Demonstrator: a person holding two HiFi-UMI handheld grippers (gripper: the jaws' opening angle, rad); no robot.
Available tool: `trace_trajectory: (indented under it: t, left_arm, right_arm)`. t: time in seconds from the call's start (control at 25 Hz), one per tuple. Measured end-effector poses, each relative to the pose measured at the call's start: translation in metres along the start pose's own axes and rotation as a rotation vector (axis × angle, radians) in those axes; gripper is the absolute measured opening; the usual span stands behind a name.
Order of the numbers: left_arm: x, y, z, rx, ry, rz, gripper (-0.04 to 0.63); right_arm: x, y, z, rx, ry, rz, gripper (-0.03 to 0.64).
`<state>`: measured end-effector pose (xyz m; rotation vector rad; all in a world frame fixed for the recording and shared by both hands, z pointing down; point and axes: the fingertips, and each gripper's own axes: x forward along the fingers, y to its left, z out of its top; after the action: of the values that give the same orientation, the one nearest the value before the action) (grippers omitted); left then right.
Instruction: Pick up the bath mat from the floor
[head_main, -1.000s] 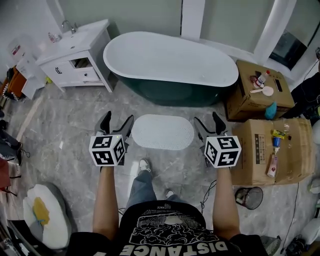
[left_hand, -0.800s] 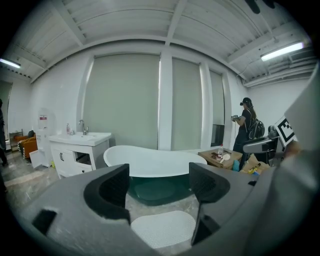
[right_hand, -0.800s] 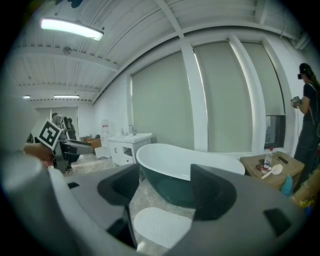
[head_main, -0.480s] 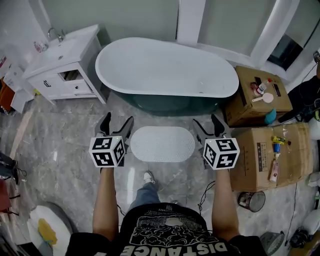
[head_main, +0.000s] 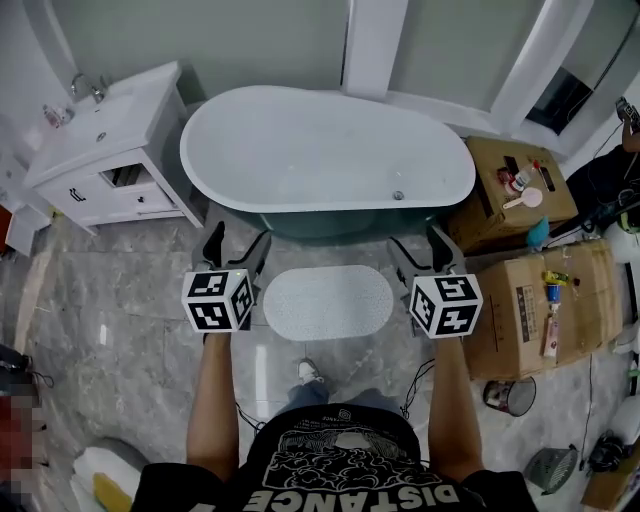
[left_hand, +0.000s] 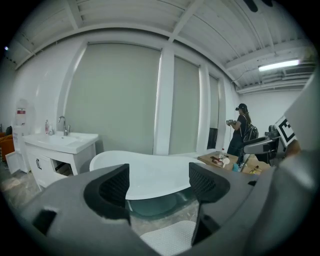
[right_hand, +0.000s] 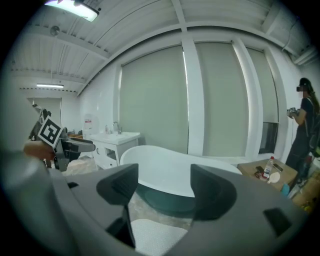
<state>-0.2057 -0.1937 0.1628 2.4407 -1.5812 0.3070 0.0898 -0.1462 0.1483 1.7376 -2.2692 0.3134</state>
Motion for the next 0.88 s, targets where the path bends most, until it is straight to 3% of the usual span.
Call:
trace_trajectory:
  t: [0.44,0.88]
  left_arm:
    - [0.031,-0.001,0.001,0.028,0.029,-0.019,0.371]
    - [0.06,-0.02,-0.018,-0.002,0.071,0.035,0.371]
  right_arm:
    - [0.017,-0.024,-0.001,0.034,-0.006,-0.03,0.324]
    - [0.044,-0.065,-0.019,0.044,0.026,0.04,0.324]
